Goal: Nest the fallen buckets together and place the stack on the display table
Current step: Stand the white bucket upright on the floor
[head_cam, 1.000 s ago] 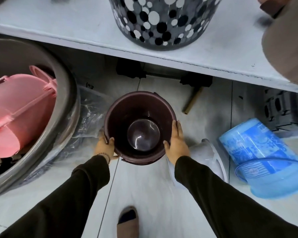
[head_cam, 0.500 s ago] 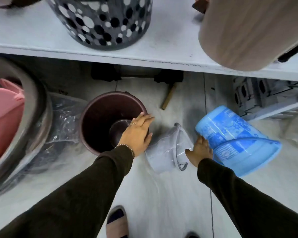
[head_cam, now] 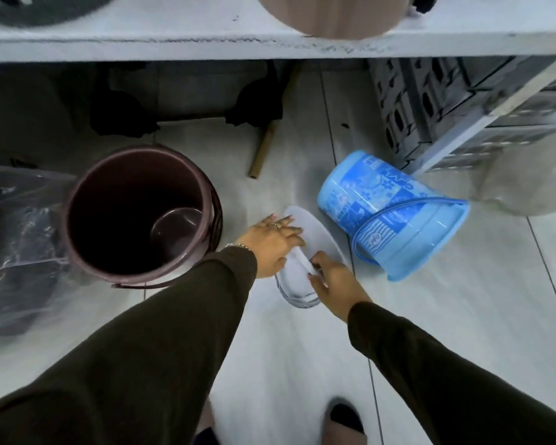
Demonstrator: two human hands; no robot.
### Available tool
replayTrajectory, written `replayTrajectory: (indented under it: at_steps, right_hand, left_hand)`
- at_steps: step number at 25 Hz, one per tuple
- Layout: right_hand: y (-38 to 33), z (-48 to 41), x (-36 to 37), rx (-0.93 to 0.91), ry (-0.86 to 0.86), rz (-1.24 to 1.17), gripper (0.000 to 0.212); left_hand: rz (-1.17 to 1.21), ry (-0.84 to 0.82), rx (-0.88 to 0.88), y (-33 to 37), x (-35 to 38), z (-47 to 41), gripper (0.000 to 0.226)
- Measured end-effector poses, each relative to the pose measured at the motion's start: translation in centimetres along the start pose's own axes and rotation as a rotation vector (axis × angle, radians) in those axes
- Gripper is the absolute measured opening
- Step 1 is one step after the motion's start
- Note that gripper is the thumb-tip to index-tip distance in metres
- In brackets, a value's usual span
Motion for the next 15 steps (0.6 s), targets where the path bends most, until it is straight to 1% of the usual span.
replayTrajectory:
  at_steps: [2, 5, 8, 9, 10, 11, 13, 15]
  right_hand:
    - [-1.6, 3.0, 0.3, -0.143, -0.073, 0.213, 0.023]
    - [-2.2, 7.3, 3.4, -0.309, -0.172, 0.464, 0.028]
    - [-1.7, 10.9, 7.9, -0.257, -0.390, 0.498, 0.024]
    - [-2.1, 12.3, 9.4, -0.281, -0.483, 0.535, 0.029]
    - [-2.2, 13.5, 10.6, -0.323, -0.503, 0.603, 0.037]
    - [-2.2, 14.3, 11.1, -0.339, -0.481, 0.656, 0.041]
    - [-0.9, 15.7, 12.7, -0.304, -0.543, 0.668, 0.038]
    - [-0.4, 16.5, 12.7, -0.341, -0.567, 0.667, 0.035]
  left_hand:
    - [-0.048, -0.021, 0.022, 0.8, 0.7, 3.2, 0.039]
    - [-0.064, -0.152, 0.062, 4.4, 4.7, 8.1, 0.042]
    - [0.008, -0.296, -0.032, 7.4, 9.5, 12.3, 0.039]
    - [0.033, -0.332, -0.065, 8.4, 10.9, 13.5, 0.039]
    - [0.048, -0.363, -0.085, 9.5, 12.2, 14.4, 0.041]
    - [0.061, -0.385, -0.105, 10.4, 13.3, 15.1, 0.042]
    - [0.095, -0.410, -0.165, 11.4, 14.6, 15.9, 0.044]
    - [0.128, -0.389, -0.196, 11.9, 14.5, 16.0, 0.047]
Point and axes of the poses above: each hand's wrist, its own z-axis away from the middle knuckle, its own x-axis out of the palm, y = z × x, the point moved 9 cm from there along -z, towards the middle knuckle, and after that the axes turned 5 degrees about -x, right-handed, at the moved point
